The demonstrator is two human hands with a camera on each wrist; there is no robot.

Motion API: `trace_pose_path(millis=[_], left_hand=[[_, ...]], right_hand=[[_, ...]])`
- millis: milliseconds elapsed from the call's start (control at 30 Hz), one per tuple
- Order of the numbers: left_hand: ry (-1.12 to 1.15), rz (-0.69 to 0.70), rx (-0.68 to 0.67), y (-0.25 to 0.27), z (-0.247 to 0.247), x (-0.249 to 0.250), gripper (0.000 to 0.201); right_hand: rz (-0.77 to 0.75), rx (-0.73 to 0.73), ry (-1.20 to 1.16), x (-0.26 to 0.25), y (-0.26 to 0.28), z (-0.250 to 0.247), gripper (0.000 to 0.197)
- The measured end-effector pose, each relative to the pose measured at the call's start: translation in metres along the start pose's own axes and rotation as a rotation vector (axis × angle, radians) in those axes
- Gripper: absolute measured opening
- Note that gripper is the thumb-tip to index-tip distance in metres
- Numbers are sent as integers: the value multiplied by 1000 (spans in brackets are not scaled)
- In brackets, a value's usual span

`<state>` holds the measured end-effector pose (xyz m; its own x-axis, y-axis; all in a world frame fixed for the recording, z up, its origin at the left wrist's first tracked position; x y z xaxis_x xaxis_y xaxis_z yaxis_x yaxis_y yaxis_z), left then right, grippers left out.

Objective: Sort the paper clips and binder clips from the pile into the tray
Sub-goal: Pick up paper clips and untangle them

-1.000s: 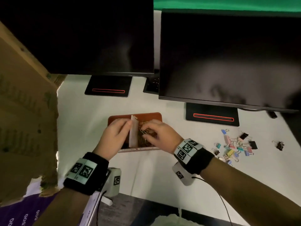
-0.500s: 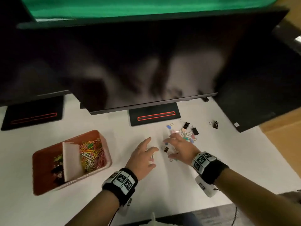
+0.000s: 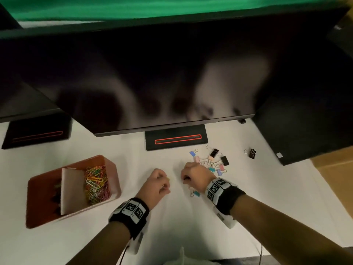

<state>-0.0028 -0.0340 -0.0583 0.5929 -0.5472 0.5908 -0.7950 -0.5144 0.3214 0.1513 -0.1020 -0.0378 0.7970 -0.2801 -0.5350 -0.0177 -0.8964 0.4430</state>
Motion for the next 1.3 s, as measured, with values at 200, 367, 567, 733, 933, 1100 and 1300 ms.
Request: trace_pose_path(millis=[200, 367, 567, 733, 933, 1100, 1300], left_hand=[[14, -58, -44, -5, -2, 4, 8], [23, -42, -52, -5, -4, 6, 15], [103, -59, 15, -2, -4, 1, 20], [152, -75, 70, 3, -9, -2, 31], [177, -20, 92, 18, -25, 10, 11], [198, 58, 247, 49, -76, 31, 9], [206, -175, 486, 122, -160, -43, 18]], right_hand=[[-98, 175, -44, 8, 6, -37, 17], [24, 236, -205, 35, 5, -64, 22], [32, 153, -96, 37, -28, -69, 29], [102, -11, 60, 37, -41, -54, 22], [130, -59, 101, 28, -42, -46, 23], [-35, 14, 54, -25, -37, -49, 23], [-388, 71, -114, -162, -47, -41, 19]])
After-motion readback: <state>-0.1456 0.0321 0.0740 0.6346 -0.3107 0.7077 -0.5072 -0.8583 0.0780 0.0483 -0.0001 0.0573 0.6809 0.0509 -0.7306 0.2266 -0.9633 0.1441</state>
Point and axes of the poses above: each hand's wrist, its own y-axis away from the middle knuckle, its own z-axis out of the palm, x = y × z, the point moved 4 cm from there along -y, towards the middle knuckle, and after that the axes turned 6 degrees about -y, right-handed, at the moved point
